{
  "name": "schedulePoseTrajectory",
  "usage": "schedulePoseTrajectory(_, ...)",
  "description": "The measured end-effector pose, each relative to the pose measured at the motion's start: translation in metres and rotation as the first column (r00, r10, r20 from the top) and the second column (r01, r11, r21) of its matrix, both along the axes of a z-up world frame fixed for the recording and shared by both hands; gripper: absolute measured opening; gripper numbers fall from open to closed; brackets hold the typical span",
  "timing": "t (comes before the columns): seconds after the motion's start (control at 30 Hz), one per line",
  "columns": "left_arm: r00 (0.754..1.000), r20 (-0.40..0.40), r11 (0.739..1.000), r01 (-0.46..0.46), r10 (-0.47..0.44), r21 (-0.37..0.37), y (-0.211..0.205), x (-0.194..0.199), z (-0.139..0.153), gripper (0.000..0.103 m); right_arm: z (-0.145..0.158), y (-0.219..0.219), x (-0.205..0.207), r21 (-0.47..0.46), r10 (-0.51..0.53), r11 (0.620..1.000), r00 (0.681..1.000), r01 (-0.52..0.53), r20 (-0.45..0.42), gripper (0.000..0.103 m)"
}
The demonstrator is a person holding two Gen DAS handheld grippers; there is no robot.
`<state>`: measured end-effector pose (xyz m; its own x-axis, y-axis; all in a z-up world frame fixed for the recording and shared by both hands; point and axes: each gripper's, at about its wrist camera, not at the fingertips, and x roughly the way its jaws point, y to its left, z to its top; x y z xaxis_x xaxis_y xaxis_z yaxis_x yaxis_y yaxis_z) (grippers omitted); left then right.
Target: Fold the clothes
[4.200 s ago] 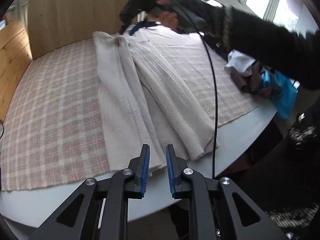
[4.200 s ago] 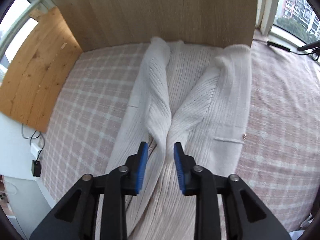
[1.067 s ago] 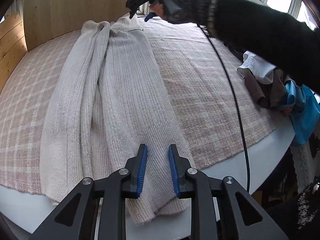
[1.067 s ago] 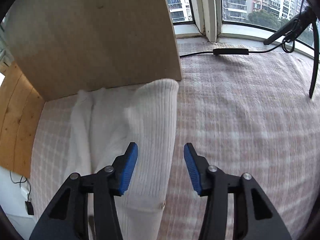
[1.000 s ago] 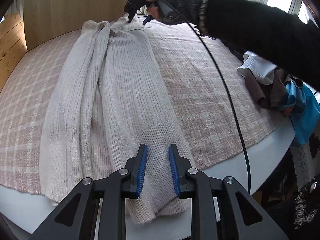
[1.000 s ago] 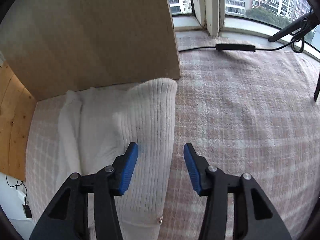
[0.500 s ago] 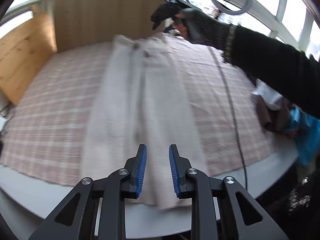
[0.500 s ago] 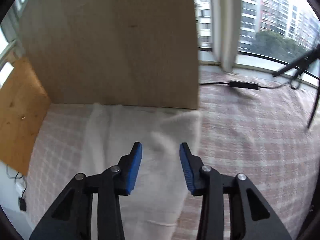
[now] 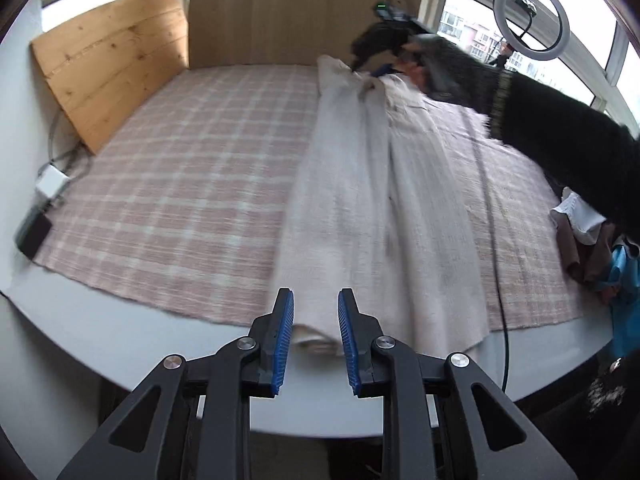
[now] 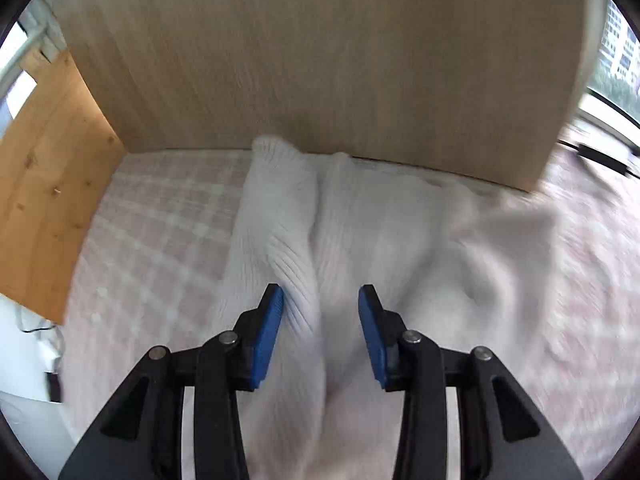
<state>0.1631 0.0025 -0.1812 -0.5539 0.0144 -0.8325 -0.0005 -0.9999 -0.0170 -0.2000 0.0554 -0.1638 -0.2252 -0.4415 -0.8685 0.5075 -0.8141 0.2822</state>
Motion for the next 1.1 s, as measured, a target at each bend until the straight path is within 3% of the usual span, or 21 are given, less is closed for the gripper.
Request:
schedulePoseTrajectory(0.1,1.0,-0.006,1.0,-0.014,0.014,-0.025,-0.015,0.007,0.01,0.022,0.033,0.034,0.048,-0.041,0.056,0.998,0.998,-0.056,-0.011,0.04)
schedulePoseTrajectory(0.2,0.999,0.008,0.999,0.046,-0.046,-0.016,-0.021,-0.007,0.006,0.022,0.04,0.072,0.107,0.004,0.093,0.996,0.996,-0.093,-0.004,0.04)
schedulePoseTrajectory(0.33,0.988,0.063,0.989,0.141,-0.144,0.054,-0.025,-0.026,-0.011,0.022,0.014,0.122,0.184,0.009,0.128,0.992,0.988,-0.129,0.083,0.04)
schedulePoseTrajectory(0.57,0.938,0.148,0.942,0.285,-0.312,0.176,-0.031,-0.053,-0.042,0.026,-0.041,0.162,0.301,0.039,0.038,0.998,0.983,-0.046,0.179,0.04)
schedulePoseTrajectory(0.7,0.894,0.148,0.901,0.398,-0.423,0.171,-0.018,-0.054,-0.045,0.026,-0.047,0.156,0.322,0.069,-0.036,0.997,0.992,0.028,0.123,0.046)
schedulePoseTrajectory(0.83,0.855,0.13,0.86,0.477,-0.502,0.179,-0.006,-0.05,-0.046,0.026,-0.046,0.146,0.329,0.061,-0.05,0.997,0.986,0.041,0.157,0.046)
schedulePoseTrajectory(0.97,0.822,0.131,0.823,0.518,-0.555,0.233,-0.004,-0.055,-0.047,0.023,-0.046,0.135,0.336,0.053,-0.063,0.997,0.979,0.054,0.191,0.045)
schedulePoseTrajectory(1.0,0.812,0.134,0.814,0.53,-0.568,0.239,-0.004,-0.057,-0.048,0.023,-0.046,0.133,0.338,0.051,-0.066,0.997,0.978,0.057,0.2,0.04)
schedulePoseTrajectory(1.1,0.793,0.124,0.782,0.54,-0.597,0.31,-0.007,-0.061,-0.045,0.0,-0.045,0.127,0.338,0.03,-0.066,0.998,0.97,0.061,0.234,0.019)
